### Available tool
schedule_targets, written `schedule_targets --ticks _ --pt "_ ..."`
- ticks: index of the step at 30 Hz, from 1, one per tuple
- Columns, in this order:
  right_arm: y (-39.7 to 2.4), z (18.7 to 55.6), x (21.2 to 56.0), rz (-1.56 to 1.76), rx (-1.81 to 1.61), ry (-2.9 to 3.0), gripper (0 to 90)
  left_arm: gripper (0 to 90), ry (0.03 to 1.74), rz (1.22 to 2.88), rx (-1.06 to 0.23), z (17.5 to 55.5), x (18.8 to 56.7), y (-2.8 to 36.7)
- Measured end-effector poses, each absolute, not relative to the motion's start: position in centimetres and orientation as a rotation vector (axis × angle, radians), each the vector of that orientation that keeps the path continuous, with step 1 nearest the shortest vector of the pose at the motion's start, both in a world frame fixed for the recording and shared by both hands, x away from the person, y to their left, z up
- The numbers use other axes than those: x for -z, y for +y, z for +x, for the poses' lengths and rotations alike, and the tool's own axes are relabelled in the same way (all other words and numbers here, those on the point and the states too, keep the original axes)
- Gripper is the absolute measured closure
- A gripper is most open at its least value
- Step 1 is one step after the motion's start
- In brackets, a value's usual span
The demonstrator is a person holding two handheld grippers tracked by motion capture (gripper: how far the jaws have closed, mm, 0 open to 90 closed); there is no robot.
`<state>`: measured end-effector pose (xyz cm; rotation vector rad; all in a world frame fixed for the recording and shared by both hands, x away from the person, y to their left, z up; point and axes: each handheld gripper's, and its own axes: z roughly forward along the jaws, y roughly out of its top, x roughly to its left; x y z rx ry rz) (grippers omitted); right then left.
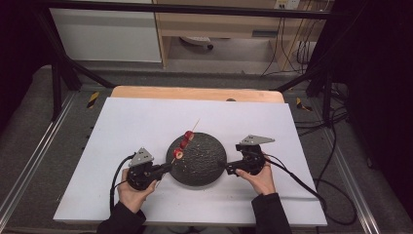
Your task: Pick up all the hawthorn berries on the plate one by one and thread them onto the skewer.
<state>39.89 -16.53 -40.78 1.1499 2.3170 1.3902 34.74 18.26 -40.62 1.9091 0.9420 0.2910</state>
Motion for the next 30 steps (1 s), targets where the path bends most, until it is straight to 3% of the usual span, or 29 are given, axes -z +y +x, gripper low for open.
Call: schedule_targets --ticks 30 --pt "-24.4 36.7 44.9 1.157 -1.222 2.378 1.7 88.9 0.998 2.119 -0.257 37.6 40.0 16.9"
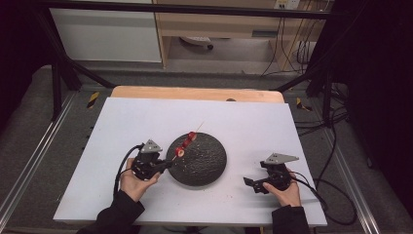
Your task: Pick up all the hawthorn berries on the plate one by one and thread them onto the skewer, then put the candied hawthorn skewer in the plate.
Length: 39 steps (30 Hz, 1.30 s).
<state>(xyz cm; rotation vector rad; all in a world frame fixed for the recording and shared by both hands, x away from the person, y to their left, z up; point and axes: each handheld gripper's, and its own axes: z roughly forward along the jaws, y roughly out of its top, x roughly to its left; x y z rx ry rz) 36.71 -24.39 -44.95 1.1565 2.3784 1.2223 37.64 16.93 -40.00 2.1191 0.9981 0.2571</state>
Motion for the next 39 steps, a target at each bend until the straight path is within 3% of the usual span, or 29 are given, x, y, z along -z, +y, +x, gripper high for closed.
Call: schedule_targets --ticks 39 --pt "-25.5 35.9 45.2 1.187 -1.243 2.369 1.7 88.8 1.060 2.335 -0.244 38.8 41.7 13.1"
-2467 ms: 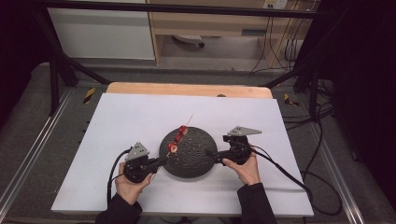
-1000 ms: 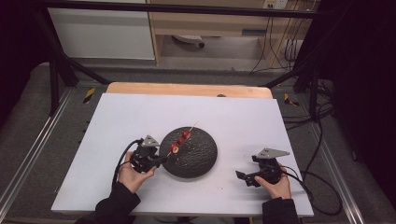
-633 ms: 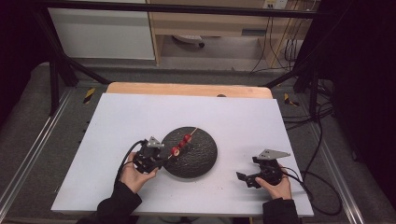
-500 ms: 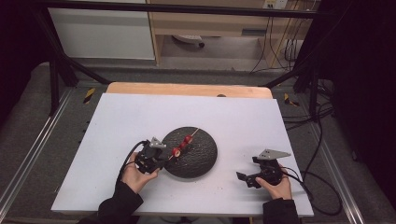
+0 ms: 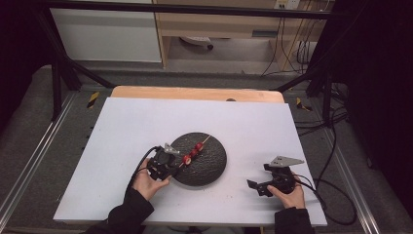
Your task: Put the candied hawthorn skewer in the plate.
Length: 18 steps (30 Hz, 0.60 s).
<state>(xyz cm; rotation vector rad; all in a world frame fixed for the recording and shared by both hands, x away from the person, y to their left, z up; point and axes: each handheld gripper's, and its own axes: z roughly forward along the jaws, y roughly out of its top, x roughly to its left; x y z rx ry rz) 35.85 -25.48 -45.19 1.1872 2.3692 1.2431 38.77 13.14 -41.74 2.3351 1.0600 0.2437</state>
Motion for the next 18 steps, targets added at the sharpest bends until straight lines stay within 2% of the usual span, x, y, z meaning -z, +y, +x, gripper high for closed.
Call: schedule_targets --ticks 11,13,18 --pt "-25.48 35.85 45.19 1.193 -1.244 2.365 1.7 85.8 1.046 2.347 -0.249 38.81 41.77 12.79" --pt "-25.47 35.87 45.21 1.193 -1.241 2.363 1.7 82.0 1.038 2.337 -0.256 38.82 41.80 12.87" --pt "-25.48 35.88 45.20 1.192 -1.244 2.362 1.7 65.5 1.000 2.300 -0.249 38.76 41.62 13.43"
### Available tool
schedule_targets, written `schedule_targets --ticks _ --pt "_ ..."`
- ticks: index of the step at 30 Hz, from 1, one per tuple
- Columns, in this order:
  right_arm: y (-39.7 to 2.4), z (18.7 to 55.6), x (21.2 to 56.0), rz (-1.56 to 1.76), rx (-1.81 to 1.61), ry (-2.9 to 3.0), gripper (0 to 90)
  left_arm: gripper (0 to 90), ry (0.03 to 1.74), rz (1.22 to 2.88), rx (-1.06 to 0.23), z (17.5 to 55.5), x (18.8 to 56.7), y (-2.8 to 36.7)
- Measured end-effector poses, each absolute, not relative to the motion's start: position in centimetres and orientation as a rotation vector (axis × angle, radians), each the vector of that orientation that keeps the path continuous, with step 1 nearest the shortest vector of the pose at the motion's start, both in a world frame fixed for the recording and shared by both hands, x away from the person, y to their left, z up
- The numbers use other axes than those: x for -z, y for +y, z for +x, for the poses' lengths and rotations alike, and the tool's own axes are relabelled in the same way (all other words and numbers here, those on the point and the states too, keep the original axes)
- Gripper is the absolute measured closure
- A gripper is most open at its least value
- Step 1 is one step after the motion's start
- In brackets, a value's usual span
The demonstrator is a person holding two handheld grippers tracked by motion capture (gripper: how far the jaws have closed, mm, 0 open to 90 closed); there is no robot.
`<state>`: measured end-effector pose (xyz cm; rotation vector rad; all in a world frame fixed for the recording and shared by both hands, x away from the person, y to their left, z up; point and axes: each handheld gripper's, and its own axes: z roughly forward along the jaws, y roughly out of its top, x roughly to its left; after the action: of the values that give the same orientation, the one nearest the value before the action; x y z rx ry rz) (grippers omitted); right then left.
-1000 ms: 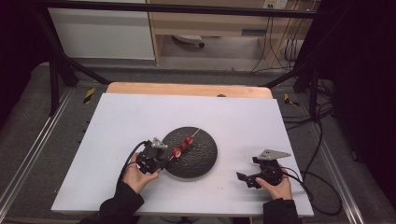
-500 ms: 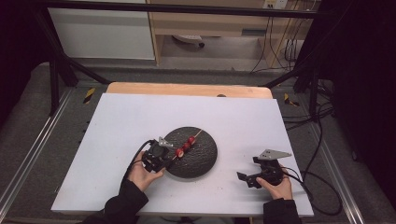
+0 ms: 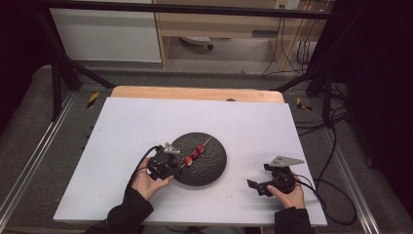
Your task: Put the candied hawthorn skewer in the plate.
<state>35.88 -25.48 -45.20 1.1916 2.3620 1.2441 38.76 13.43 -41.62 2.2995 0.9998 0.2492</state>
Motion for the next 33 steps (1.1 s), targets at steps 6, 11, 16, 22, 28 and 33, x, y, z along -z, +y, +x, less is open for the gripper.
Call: schedule_targets --ticks 6,11,16,22,28,33 --pt "-25.4 35.9 45.3 1.195 -1.245 2.363 1.7 46.9 0.876 2.265 -0.285 38.2 40.9 14.6" --pt "-25.5 35.9 45.2 1.198 -1.249 2.360 1.7 30.5 0.831 2.236 -0.287 37.9 40.5 15.8" --pt "-25.5 35.9 45.2 1.196 -1.253 2.355 1.5 21.0 0.843 2.203 -0.291 37.7 40.1 17.5" --pt "-25.5 35.9 45.2 1.201 -1.251 2.358 1.0 10.2 0.865 2.190 -0.353 37.3 40.1 19.9" --pt "-25.5 35.9 45.2 1.204 -1.248 2.360 0.6 6.9 0.906 2.161 -0.392 36.7 40.8 22.4" --pt "-25.5 35.9 45.2 1.199 -1.241 2.362 0.6 7.0 0.927 2.126 -0.406 36.3 41.7 24.3"
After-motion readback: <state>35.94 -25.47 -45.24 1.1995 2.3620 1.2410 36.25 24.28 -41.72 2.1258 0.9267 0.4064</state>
